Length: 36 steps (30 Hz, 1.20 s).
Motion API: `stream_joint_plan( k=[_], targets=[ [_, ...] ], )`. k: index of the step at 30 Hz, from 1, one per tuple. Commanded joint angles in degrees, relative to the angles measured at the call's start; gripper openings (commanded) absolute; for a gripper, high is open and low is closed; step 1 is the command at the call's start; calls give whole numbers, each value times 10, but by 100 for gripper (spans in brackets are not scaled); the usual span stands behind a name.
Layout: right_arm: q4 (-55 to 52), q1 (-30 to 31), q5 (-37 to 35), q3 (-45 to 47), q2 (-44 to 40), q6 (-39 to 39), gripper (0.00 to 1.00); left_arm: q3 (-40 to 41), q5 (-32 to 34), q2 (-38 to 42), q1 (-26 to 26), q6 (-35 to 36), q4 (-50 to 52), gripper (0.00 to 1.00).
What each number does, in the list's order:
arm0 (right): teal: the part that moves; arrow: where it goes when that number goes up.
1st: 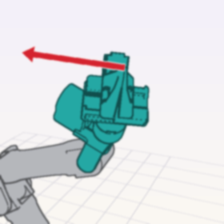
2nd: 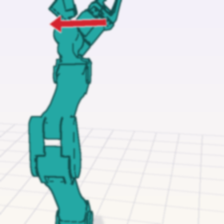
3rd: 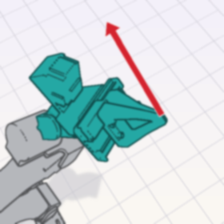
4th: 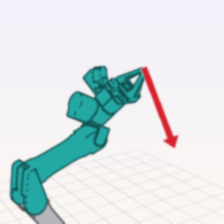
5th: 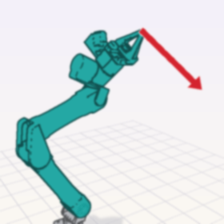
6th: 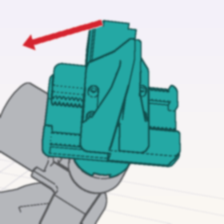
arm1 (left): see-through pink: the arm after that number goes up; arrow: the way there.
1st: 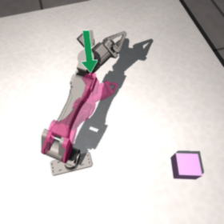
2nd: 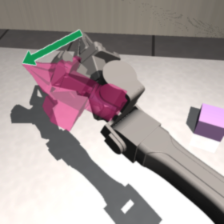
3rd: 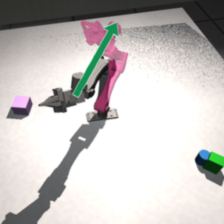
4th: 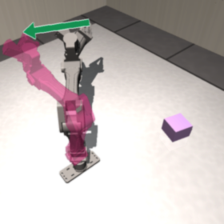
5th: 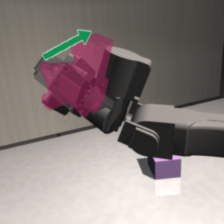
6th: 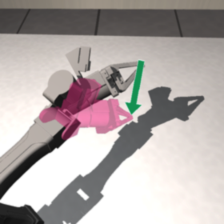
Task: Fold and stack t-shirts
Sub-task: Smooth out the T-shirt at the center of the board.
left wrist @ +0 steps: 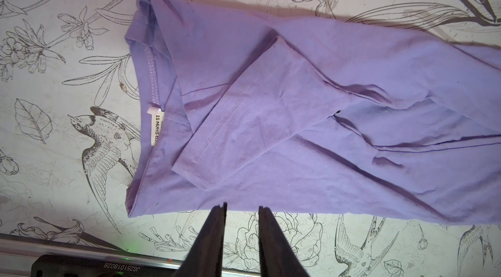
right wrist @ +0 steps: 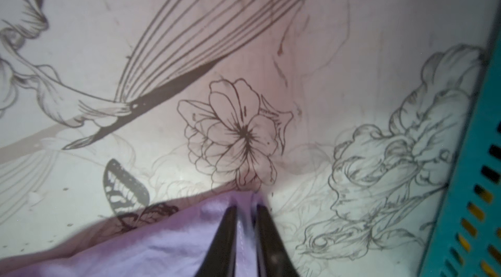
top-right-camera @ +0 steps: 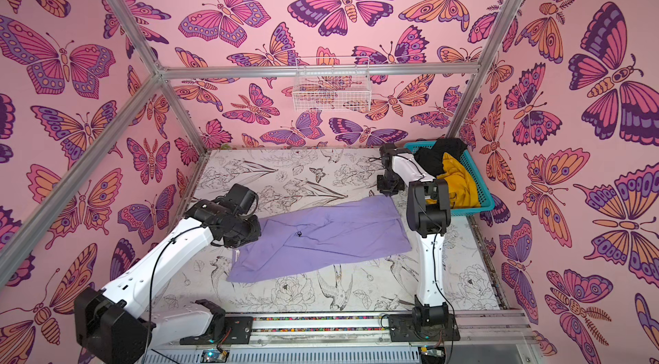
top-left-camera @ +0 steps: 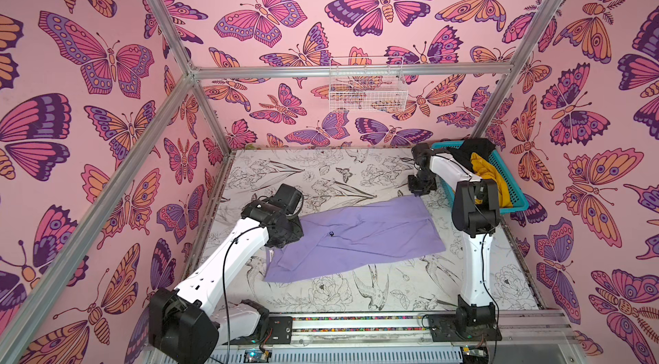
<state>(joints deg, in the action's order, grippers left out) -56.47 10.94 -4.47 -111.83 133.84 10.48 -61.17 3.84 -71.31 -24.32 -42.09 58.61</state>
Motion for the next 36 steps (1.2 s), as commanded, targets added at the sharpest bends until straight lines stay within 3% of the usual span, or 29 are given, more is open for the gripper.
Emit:
stream_joint_plan(
  k=[1, 5, 8, 13, 17, 19, 27, 36],
  targets=[
    [-31, -3, -15, -29, 14, -5, 30, 11, -5, -10, -2, -2, -13, 26],
    [-20, 3, -25, -16, -42, -3, 40, 23, -8, -65, -2, -6, -53, 18],
    [-29, 6, -23, -9, -87, 1, 41, 19, -1, -111, -2, -3, -85, 17],
    [-28, 27, -7, 41, -159, 0, 40, -28, 24, -218, -2, 24, -130, 24],
    [-34, 55, -29, 70, -213, -6, 40, -76, 10, -273, -2, 54, -169, 36],
    [-34, 61, -23, 83, -238, -4, 40, -95, 8, -283, -1, 61, -177, 40],
    [-35, 68, -21, 129, -286, 3, 40, -125, 53, -304, 5, 80, -158, 40],
    [-44, 67, -31, 131, -293, 3, 40, -121, 33, -326, 32, 88, -157, 40]
  ],
)
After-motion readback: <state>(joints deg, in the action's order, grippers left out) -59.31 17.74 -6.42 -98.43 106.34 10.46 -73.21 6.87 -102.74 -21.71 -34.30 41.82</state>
